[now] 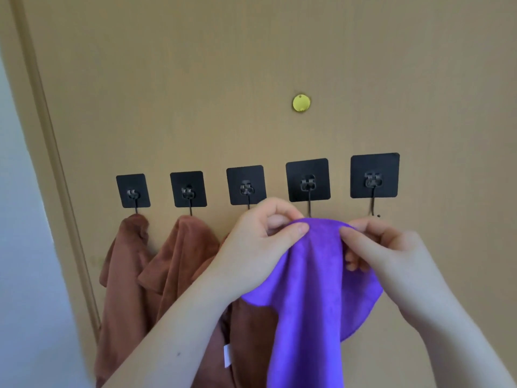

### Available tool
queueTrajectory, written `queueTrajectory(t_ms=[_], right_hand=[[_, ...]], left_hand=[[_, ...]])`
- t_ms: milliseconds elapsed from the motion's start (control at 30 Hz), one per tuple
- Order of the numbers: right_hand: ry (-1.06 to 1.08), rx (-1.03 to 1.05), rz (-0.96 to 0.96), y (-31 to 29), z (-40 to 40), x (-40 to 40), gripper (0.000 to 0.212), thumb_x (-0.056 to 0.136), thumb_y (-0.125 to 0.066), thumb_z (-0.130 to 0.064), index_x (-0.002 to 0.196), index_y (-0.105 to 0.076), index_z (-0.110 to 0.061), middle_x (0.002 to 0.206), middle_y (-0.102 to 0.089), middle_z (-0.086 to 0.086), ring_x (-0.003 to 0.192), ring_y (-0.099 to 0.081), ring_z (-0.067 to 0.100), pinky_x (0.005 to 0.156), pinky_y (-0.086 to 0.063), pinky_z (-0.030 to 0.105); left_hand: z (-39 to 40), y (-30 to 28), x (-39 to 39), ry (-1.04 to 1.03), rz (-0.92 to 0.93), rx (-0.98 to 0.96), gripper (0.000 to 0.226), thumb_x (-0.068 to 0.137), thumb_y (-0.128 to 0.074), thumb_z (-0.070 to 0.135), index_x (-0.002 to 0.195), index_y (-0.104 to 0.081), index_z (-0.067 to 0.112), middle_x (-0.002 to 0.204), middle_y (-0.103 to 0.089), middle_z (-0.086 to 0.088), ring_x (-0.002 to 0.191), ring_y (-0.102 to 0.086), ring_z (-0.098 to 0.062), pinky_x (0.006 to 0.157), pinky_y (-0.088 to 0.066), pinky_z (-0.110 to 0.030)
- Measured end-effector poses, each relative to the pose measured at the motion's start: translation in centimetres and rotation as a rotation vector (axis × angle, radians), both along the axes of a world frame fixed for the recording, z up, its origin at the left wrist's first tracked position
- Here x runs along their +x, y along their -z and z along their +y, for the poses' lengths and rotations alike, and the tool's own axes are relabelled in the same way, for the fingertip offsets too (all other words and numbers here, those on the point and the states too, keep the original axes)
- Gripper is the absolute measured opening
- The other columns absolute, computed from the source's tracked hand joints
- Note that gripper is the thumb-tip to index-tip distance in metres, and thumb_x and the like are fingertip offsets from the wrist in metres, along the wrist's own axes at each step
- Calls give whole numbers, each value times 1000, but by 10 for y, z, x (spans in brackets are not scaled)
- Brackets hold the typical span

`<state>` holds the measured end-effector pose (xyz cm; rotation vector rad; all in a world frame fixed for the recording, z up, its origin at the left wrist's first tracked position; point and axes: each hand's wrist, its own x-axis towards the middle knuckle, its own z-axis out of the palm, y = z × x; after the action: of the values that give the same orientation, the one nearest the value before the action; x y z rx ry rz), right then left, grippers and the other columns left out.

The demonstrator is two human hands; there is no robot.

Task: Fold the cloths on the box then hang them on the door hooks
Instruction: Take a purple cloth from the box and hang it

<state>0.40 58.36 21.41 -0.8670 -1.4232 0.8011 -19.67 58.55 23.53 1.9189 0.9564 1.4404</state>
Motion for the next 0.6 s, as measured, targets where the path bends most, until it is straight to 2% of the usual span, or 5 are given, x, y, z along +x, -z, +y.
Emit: queueTrajectory(t_ms=[100,267,400,533,600], right_hand=[[136,83,3,-12,9,-16,14,96,-67,-15,84,-74,-14,56,-66,-2,52,-60,3,56,-46,10],[413,208,-109,-25,28,-37,14,99,-61,-26,86,-66,-28,66,-69,-2,71,-68,15,72,-54,36],[575,246,-199,-22,42,-44,6,101,-59,-25,96,-62,-25,66,-63,-11,71,-60,3,60,-39,14],[636,237,-187,-7,52,-46,5,99,-62,-20,102,-66,-20,67,-63,-13,72,-59,2,64,-39,9],[652,239,-190,-3,52,-46,5,98,-63,-20,103,-64,-21,65,-62,-12,71,-59,2,65,-39,6]], left_hand=[[11,-8,-3,-94,-6,112,15,97,-65,10,98,-58,24,82,-76,2,76,-66,-16,78,-49,-31],[33,-16,0,-226,123,326,14,99,-62,9,94,-62,22,93,-68,16,96,-65,-6,89,-49,-22],[53,-8,2,-361,332,555,17,100,-59,11,107,-73,17,102,-70,10,96,-62,-6,86,-45,-16],[64,7,3,-388,506,652,25,99,-57,16,117,-74,14,106,-70,2,95,-66,-18,82,-52,-33],[64,9,4,-390,525,673,25,99,-56,16,116,-74,13,105,-69,1,93,-65,-19,79,-51,-33]])
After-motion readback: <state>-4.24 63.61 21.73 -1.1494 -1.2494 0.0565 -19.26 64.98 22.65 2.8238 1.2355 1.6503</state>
